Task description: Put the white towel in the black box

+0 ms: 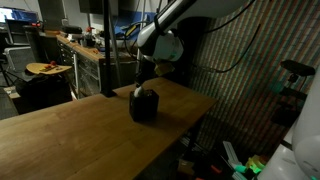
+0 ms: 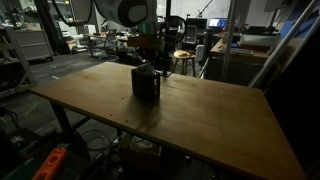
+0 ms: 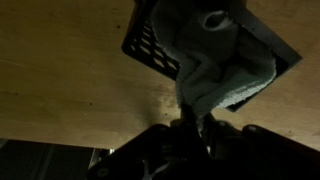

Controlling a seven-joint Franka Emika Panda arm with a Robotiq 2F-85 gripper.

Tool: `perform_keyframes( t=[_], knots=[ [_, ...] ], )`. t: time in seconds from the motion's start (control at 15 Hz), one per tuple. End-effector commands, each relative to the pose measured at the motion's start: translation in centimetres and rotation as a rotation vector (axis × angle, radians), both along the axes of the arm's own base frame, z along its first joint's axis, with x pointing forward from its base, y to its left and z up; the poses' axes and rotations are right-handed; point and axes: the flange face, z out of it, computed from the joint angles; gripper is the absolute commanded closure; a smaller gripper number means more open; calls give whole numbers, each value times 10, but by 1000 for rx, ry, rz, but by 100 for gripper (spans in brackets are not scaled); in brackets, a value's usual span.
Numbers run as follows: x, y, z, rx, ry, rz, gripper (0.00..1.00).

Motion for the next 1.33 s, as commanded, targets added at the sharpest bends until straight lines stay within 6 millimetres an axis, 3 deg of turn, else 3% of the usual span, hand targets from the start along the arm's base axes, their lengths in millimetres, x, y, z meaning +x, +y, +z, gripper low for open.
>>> perform_keyframes(
  t=[0.0,0.6,1.27],
  knots=[
    [-16,-5,12,24,-7,-37,96],
    [-50,11,-11,48,82,-73,96],
    [-47,-1,-15,35,95,-106,96]
  ],
)
